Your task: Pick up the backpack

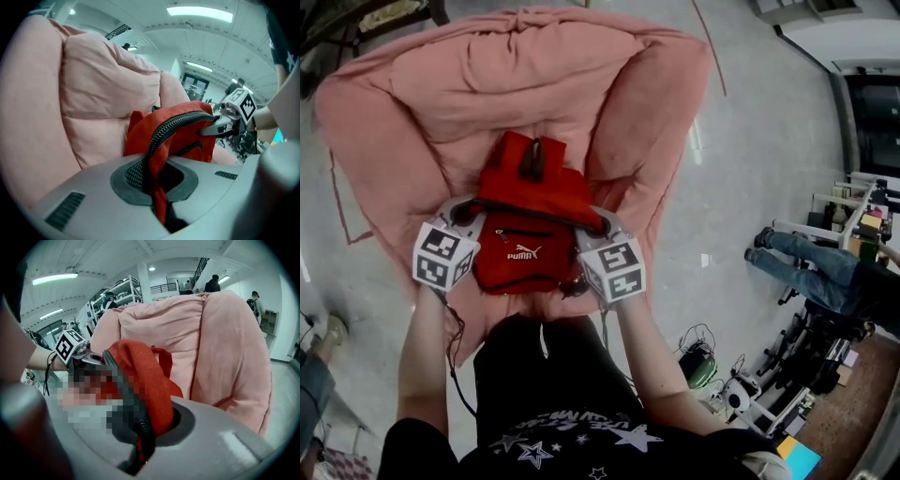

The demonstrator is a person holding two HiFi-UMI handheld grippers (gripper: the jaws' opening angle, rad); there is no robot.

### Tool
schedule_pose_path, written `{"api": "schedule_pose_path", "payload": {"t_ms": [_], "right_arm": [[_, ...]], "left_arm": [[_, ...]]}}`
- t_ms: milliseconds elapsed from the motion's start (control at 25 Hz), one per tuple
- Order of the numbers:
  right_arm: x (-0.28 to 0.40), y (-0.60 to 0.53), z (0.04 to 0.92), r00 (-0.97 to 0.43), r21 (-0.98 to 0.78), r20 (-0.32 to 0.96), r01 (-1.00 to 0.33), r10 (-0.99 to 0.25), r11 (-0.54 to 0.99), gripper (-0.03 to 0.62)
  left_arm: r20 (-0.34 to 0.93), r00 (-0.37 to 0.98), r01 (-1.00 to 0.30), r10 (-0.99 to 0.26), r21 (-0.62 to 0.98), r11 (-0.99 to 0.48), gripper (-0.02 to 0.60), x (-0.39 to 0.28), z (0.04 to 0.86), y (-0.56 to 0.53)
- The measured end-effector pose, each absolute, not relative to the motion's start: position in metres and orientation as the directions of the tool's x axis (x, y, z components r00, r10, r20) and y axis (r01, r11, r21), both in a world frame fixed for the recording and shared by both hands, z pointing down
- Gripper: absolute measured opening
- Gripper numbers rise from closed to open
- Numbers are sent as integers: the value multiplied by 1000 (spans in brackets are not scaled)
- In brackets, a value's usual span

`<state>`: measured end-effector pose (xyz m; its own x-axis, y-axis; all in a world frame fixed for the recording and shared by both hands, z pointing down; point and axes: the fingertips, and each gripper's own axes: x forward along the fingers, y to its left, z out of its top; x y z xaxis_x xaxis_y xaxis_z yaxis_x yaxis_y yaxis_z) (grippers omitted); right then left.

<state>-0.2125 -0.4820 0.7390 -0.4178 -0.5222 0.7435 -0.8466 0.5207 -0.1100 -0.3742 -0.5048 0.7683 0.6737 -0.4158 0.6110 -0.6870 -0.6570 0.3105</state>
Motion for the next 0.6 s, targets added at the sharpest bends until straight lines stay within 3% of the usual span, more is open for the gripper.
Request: {"api": "schedule_pose_path", "payload": {"t_ms": [240,600], "right_arm": [[-227,-465,715,-445,-132,750,-826,-489,549,14],[-212,-439,661,-573,-203,701,-731,-425,652,12]], "left_arm": [[584,671,-724,-456,385,-573,18,-391,734,-477],[555,586,-809,-591,356,-468,18,-377,652,-436]]}}
